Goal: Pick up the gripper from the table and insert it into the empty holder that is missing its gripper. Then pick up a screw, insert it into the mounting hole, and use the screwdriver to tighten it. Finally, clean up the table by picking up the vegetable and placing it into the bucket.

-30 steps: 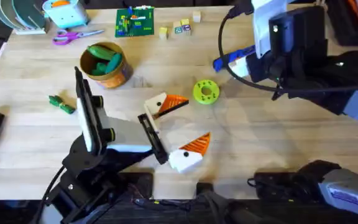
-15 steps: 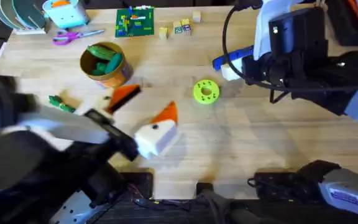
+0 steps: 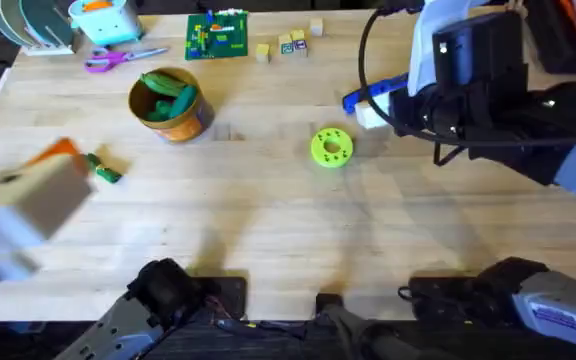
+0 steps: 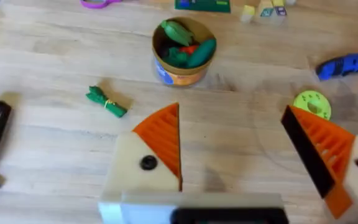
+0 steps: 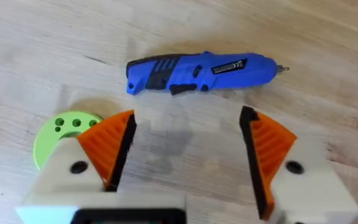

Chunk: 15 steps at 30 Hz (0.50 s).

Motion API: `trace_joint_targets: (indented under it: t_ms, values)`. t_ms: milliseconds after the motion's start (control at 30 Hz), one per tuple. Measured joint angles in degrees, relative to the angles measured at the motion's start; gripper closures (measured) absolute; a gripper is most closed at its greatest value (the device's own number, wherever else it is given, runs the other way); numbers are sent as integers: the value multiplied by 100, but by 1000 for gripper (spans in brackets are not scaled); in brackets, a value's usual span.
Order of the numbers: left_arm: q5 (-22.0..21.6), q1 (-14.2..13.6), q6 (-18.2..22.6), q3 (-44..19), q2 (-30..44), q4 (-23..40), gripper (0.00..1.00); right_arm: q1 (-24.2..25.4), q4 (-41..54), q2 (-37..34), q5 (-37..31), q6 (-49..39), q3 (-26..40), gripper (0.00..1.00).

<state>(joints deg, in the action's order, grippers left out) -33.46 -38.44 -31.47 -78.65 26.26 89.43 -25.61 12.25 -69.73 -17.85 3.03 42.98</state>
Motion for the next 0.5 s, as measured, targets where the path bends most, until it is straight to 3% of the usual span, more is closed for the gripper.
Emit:
trace_joint_targets:
  t_ms: [200, 367, 500]
  values:
    - [-103, -90, -855, -784, -13, 741, 9, 0, 0, 0, 0, 0, 0, 9]
    - [-16, -292, -1068, -772, 131, 741, 9, 0, 0, 0, 5, 0, 0, 8]
    - [-18, -328, -1039, -782, 831, 741, 9, 0, 0, 0, 16, 1, 0, 9]
